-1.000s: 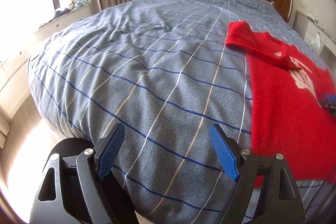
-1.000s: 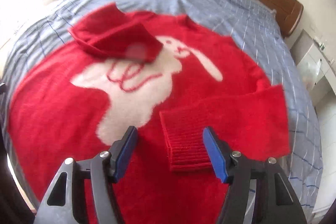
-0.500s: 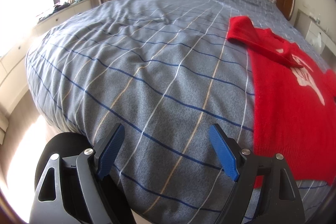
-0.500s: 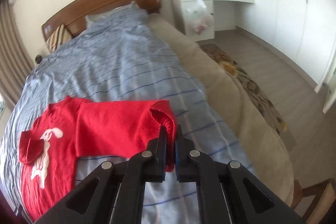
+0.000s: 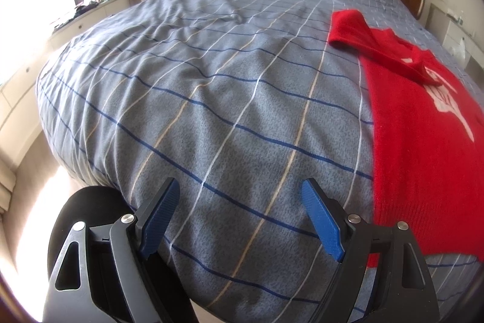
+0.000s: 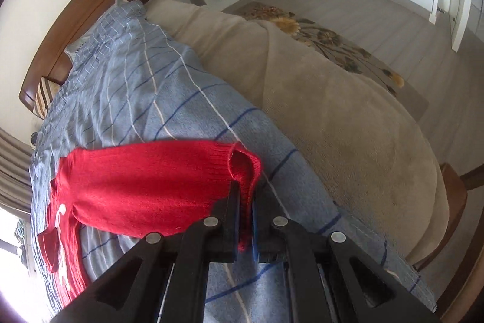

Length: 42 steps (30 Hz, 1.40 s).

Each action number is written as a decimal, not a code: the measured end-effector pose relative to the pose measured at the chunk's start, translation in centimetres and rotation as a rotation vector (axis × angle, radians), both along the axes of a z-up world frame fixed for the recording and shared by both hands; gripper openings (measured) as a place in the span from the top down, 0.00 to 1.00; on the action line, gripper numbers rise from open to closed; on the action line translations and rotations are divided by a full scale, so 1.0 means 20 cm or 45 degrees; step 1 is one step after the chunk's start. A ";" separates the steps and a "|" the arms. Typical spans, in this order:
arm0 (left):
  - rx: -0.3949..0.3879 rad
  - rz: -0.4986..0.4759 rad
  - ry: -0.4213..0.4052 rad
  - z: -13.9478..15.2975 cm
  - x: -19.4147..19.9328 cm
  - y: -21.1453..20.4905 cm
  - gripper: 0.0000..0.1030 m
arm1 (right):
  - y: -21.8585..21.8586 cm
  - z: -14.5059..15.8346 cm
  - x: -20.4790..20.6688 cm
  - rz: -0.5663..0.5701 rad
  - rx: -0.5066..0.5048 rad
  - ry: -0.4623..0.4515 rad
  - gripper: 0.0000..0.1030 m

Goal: Fold small clothes
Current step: 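Grasp a sleeve cuff with the right gripper, stretch the sleeve outward, release, then grasp the folded sleeve cuff with the left gripper, unfold it outward, release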

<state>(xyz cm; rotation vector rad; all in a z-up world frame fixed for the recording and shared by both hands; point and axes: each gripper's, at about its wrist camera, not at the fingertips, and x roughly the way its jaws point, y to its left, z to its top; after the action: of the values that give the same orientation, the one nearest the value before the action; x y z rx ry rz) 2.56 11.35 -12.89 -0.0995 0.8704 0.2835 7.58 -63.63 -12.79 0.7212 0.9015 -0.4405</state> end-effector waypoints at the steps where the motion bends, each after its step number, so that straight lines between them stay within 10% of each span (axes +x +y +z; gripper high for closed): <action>1: -0.001 0.000 -0.003 0.00 0.00 0.00 0.18 | -0.01 -0.02 -0.02 -0.004 0.016 -0.009 0.94; 11: 0.014 -0.021 0.017 -0.02 0.02 -0.03 0.18 | 0.10 0.24 -0.05 0.138 -0.185 -0.103 0.85; 16: 0.028 -0.081 0.024 0.03 -0.01 -0.05 0.18 | 0.15 0.01 -0.01 0.187 -0.103 0.028 0.79; 23: 0.011 -0.284 -0.164 0.47 0.13 -0.14 0.17 | 0.41 0.18 -0.18 0.233 -0.458 -0.064 0.61; 27: 0.054 -0.639 -0.226 0.69 0.39 -0.47 0.17 | 0.69 0.23 -0.27 0.343 -0.551 -0.178 0.49; 33: 0.421 -1.260 0.001 0.47 0.68 -1.13 0.42 | 1.00 0.08 -0.32 0.488 -0.475 -0.250 0.49; 42: 0.478 -1.268 0.239 0.13 1.04 -1.31 0.64 | 1.12 0.05 -0.36 0.527 -0.421 -0.321 0.49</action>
<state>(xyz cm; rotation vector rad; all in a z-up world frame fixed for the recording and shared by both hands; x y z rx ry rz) 23.31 -14.85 -10.25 0.7073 0.9395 -0.4884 0.42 -41.19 -11.89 0.2664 0.6934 -0.1194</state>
